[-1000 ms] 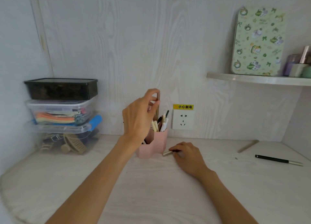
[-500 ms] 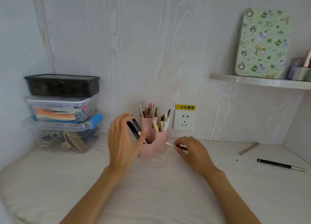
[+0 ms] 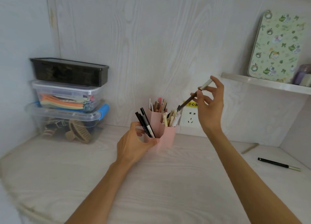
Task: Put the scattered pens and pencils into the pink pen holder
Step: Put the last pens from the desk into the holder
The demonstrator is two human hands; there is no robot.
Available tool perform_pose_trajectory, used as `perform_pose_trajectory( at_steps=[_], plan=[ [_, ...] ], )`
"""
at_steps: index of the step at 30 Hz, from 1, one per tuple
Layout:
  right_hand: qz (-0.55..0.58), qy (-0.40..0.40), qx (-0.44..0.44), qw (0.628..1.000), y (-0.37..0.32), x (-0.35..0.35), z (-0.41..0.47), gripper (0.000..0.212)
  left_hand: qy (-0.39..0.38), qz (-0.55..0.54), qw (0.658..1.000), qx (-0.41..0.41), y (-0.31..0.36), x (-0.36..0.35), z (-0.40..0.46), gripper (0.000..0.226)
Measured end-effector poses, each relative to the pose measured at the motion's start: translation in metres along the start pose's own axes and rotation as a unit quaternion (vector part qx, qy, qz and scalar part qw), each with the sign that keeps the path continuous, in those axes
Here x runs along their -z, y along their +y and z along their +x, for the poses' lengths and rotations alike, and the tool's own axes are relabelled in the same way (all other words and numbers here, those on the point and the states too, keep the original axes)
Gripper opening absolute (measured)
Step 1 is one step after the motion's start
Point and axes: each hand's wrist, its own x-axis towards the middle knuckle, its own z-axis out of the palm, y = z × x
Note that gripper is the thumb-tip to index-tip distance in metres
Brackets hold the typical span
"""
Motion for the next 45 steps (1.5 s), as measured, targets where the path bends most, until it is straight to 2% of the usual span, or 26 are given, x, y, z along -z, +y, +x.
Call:
perform_pose_trajectory(
  at_steps=[3,5,7,9,12,14,17,22,24,26,28,31,34,37,40,42,45],
  plan=[
    [-0.078,-0.013,0.007,0.997,-0.002,-0.020,0.003,0.044,0.005,0.003,1.000,0.010,-0.004,0.000,0.001,0.075],
    [-0.164,-0.071,0.027,0.983,0.003,-0.026,0.000,0.039,0.008,-0.003,1.000,0.015,-0.005,-0.001,-0.001,0.073],
    [-0.273,-0.158,0.059,0.947,0.013,-0.027,-0.004,0.030,0.012,-0.002,1.000,0.010,-0.005,0.000,-0.001,0.070],
    [-0.358,-0.195,0.078,0.910,0.022,-0.025,-0.005,0.019,0.014,0.000,1.000,0.005,-0.005,-0.001,-0.001,0.070],
    [-0.408,-0.264,0.075,0.871,0.032,-0.023,-0.007,0.036,0.018,0.005,1.000,-0.001,-0.005,-0.001,-0.001,0.071],
    [-0.398,-0.281,0.051,0.872,0.034,-0.022,-0.009,0.041,0.013,0.008,1.000,0.004,-0.006,-0.002,0.000,0.075],
    [-0.348,-0.280,0.016,0.895,0.034,-0.019,-0.010,0.042,0.011,0.003,1.000,0.011,-0.006,-0.002,-0.001,0.086],
    [-0.226,-0.251,-0.056,0.940,0.031,0.006,-0.011,0.041,0.069,-0.002,0.997,-0.038,-0.002,0.005,-0.005,0.091],
    [-0.227,-0.220,-0.079,0.945,0.035,0.031,-0.015,0.043,0.118,0.017,0.990,-0.076,0.004,0.008,-0.007,0.077],
    [-0.254,-0.198,-0.097,0.942,0.044,0.060,-0.022,0.044,0.167,0.034,0.978,-0.118,0.013,0.011,-0.010,0.053],
    [-0.294,-0.176,-0.119,0.932,0.056,0.097,-0.028,0.043,0.178,0.044,0.967,-0.177,0.029,0.007,-0.014,0.028],
    [-0.387,-0.145,-0.171,0.894,0.073,0.151,-0.034,0.035,0.096,0.044,0.970,-0.219,0.060,-0.014,-0.021,0.010],
    [-0.493,-0.120,-0.224,0.832,0.083,0.193,-0.036,0.032,-0.039,0.049,0.976,-0.207,0.094,-0.053,-0.025,0.003],
    [-0.567,-0.131,-0.273,0.766,0.093,0.225,-0.035,0.045,-0.173,0.069,0.969,-0.163,0.121,-0.105,-0.025,0.014],
    [-0.603,-0.151,-0.336,0.708,0.105,0.242,-0.041,0.048,-0.248,0.076,0.956,-0.140,0.141,-0.153,-0.024,0.025],
    [-0.610,-0.141,-0.325,0.709,0.112,0.247,-0.044,0.041,-0.270,0.083,0.949,-0.141,0.154,-0.180,-0.023,0.032],
    [-0.573,-0.109,-0.295,0.757,0.117,0.251,-0.045,0.036,-0.303,0.087,0.942,-0.118,0.172,-0.214,-0.021,0.041]
  ],
)
